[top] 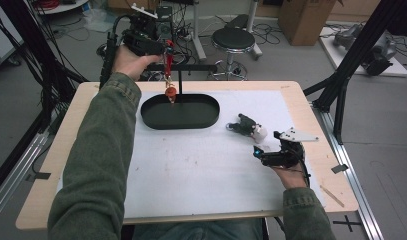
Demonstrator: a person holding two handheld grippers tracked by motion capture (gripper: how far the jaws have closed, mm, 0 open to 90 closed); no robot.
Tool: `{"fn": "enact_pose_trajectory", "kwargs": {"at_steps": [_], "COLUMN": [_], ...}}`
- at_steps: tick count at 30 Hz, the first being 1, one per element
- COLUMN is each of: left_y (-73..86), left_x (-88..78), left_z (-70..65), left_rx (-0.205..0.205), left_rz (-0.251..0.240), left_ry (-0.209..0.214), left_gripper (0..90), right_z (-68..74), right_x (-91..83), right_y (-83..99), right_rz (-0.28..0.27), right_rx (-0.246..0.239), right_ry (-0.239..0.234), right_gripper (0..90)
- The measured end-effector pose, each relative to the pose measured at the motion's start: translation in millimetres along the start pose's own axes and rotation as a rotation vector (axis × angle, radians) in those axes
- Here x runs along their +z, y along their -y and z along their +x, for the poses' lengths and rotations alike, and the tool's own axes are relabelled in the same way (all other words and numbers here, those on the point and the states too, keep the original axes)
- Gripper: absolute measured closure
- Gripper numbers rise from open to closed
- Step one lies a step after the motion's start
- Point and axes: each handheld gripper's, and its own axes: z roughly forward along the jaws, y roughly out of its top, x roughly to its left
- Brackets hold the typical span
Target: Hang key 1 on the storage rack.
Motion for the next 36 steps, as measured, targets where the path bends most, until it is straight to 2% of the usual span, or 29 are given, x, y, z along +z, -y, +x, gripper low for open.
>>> {"fn": "enact_pose_trajectory", "kwargs": {"at_steps": [3,7,9,18,21,24,26,30,34,36], "left_y": [-3.7,-6.1,-5.8,-5.9,-5.9,-6.6,-7.0,-12.2,-12.0,-10.6], "left_x": [6.5,13.8,16.7,24.2,26.9,28.6,29.9,34.2,36.6,35.8], "left_z": [-0.9,-2.2,-0.8,7.6,12.7,17.0,20.3,27.1,32.1,34.8], "left_rx": [0.013,0.019,0.004,-0.006,-0.020,-0.037,-0.066,-0.091,-0.090,-0.075], "left_rz": [0.008,0.005,0.005,0.034,0.033,0.016,-0.014,-0.019,-0.013,0.001], "left_ry": [-0.018,-0.014,-0.010,-0.061,-0.080,-0.072,-0.059,-0.077,-0.084,-0.087], "left_gripper": [73.9,73.8,73.9,74.0,73.9,73.9,73.9,73.8,73.5,72.7], "right_z": [-1.1,-1.5,-1.0,-1.8,-1.8,-1.1,-1.1,-0.2,1.0,0.9], "right_x": [0.4,0.2,0.3,-0.6,0.2,0.5,0.7,2.7,2.7,2.1], "right_y": [0.2,0.3,0.3,0.0,-0.1,0.0,0.0,0.0,0.1,0.3], "right_rz": [0.002,0.002,0.003,-0.010,-0.011,-0.008,-0.008,-0.006,-0.003,0.002], "right_rx": [0.002,0.007,0.005,0.014,0.001,0.008,0.005,-0.001,-0.005,-0.002], "right_ry": [0.001,0.001,0.002,0.005,0.008,0.004,0.005,-0.001,-0.001,-0.003], "right_gripper": [0.6,0.6,0.6,0.6,0.6,0.6,0.6,0.6,0.6,0.6]}}
